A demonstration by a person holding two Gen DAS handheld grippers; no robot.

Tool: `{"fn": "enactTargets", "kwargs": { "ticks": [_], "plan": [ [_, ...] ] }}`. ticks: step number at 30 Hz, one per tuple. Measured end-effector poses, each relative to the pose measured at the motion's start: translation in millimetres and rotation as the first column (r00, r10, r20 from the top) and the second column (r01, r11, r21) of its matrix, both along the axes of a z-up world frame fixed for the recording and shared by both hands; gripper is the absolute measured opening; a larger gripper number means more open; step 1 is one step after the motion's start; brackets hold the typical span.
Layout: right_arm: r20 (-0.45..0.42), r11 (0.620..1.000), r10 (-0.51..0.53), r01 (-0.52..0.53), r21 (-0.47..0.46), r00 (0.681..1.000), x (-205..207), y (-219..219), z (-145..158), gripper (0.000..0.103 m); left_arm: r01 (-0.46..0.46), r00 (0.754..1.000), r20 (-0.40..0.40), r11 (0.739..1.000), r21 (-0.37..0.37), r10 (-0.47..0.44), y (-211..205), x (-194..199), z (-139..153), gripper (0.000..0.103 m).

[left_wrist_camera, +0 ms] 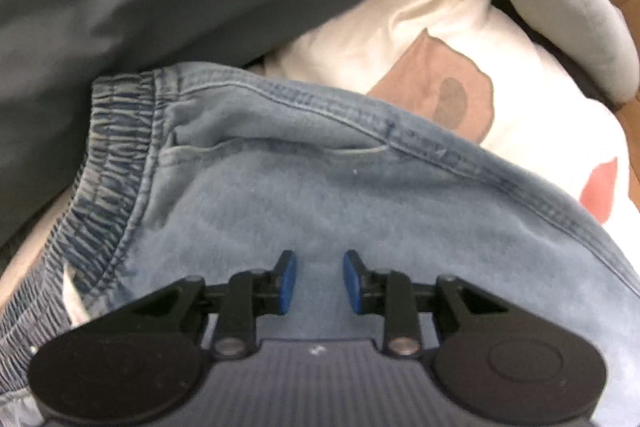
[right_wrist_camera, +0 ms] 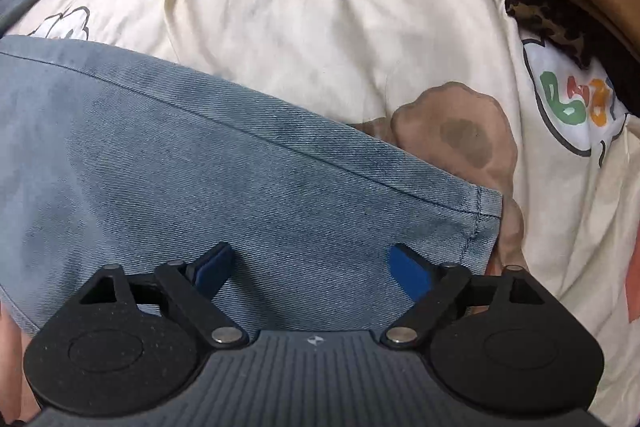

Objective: Fold clothes

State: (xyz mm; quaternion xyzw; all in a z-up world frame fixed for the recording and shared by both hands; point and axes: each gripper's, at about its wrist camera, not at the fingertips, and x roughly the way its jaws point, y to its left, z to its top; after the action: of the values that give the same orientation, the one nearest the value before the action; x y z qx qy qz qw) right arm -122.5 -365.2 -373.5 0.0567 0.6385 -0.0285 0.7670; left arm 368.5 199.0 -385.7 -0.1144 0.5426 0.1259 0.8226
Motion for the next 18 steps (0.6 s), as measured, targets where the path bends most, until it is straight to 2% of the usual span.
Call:
{"fn": "enactTargets", "kwargs": {
  "ticks": [3,5,9,11,12,14,16,18],
  "plan": [
    [0.010,1.000,0.012,-0.012,-0.027,1.000,-5.6,0.0,-2.2,0.095,0.017,1.000,-0.001,0.999,0.032,-0.017,-3.7,9.1,-2.3,0.030],
    [0.011,0.999,-0.002,0.002,-0.040,1.000,-8.7,-1.8,-4.5,0.102,0.013,1.000,-0.003,0.999,0.038,-0.013,-1.5,14.6,-2.0,0.031],
    [0.011,0.999,0.003,-0.002,-0.035,1.000,-14.1,-6.4,-3.0,0.101,0.010,1.000,-0.026,0.999,0.041,-0.009,1.2,18.1,5.8,0.030],
    [0.008,1.000,-0.002,0.002,-0.027,1.000,-14.6,-8.5,0.1,0.094,0.018,1.000,-0.024,0.998,0.055,-0.017,1.9,11.3,14.3,0.027],
    [0.009,1.000,-0.007,0.007,-0.017,1.000,-14.9,-9.6,2.5,0.091,0.024,1.000,-0.022,0.998,0.062,-0.022,2.4,7.1,18.9,0.027],
    [0.015,1.000,-0.011,0.011,-0.001,1.000,-16.5,-11.9,8.5,0.078,0.024,1.000,-0.013,0.998,0.067,-0.023,5.1,-3.7,29.8,0.027],
    [0.019,1.000,-0.015,0.015,0.011,1.000,-18.4,-15.9,14.4,0.071,0.035,0.999,-0.002,0.997,0.067,-0.035,7.6,-18.0,41.8,0.030],
    [0.028,1.000,-0.026,0.025,0.017,0.999,-21.7,-21.9,20.0,0.071,0.054,0.999,0.000,0.996,0.074,-0.055,10.0,-31.9,52.5,0.031]
  ]
}}
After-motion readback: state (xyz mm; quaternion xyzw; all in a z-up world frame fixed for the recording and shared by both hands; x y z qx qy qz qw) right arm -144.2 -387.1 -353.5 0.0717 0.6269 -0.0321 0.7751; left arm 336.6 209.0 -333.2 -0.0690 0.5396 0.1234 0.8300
